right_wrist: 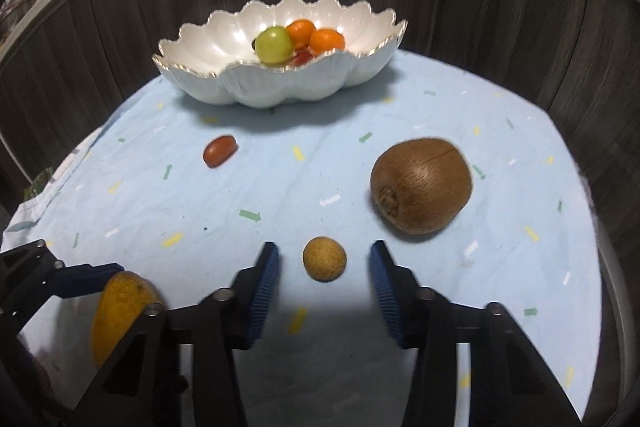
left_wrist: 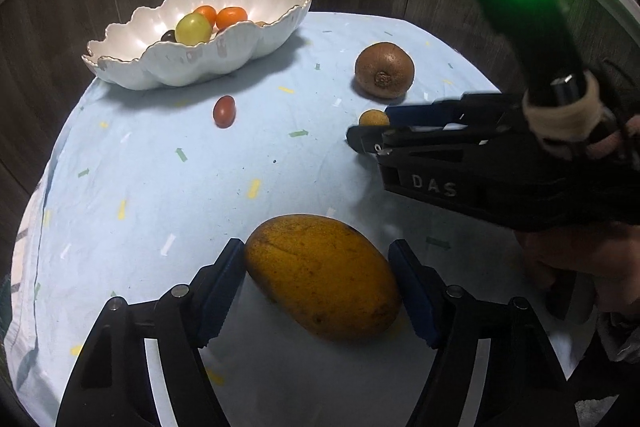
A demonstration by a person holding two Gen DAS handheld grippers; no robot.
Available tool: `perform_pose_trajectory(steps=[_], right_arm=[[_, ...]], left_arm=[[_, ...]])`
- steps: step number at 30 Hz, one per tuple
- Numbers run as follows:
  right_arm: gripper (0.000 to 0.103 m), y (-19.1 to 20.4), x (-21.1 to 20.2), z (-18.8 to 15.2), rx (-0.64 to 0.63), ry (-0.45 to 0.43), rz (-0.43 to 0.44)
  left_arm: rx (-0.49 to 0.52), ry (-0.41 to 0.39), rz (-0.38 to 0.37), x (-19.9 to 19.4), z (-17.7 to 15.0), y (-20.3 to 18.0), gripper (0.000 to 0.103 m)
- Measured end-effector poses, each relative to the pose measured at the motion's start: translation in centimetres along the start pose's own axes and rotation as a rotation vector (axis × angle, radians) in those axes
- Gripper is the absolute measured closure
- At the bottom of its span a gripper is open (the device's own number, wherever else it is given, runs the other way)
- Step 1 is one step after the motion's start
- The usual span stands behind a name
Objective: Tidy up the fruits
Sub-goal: 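Grasp the yellow mango with the left gripper while the right gripper grasps the small brown fruit, then lift the mango and small brown fruit and carry both over the bowl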
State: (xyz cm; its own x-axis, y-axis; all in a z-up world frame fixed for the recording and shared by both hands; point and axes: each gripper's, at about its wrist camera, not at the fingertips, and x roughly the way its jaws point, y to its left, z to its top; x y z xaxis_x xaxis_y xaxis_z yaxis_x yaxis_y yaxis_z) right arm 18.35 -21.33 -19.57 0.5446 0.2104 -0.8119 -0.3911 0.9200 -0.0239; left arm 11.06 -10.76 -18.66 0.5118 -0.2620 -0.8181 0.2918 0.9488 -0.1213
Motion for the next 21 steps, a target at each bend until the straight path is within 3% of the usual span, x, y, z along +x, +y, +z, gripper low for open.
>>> perform_pose_trajectory(steps=[2,5,21], right_arm=[[0.069,0.1,0.0,-0.2,0.0,-0.009,-0.004],[0.079,0.1,-0.1,-0.2,0.003,-0.01,-0.002],[0.079,0.2,-2.6,-0.1,0.046,-0.027,-0.004]], left_arm=[[-0.002,-0.001,-0.004,0.0,0.0,0.0,0.031],[-0.005,-0.001,-0.007,-0.1,0.0,0.1,0.032],[-0.012,-0.038,0.011,-1.3,0.7,0.7,0.033]])
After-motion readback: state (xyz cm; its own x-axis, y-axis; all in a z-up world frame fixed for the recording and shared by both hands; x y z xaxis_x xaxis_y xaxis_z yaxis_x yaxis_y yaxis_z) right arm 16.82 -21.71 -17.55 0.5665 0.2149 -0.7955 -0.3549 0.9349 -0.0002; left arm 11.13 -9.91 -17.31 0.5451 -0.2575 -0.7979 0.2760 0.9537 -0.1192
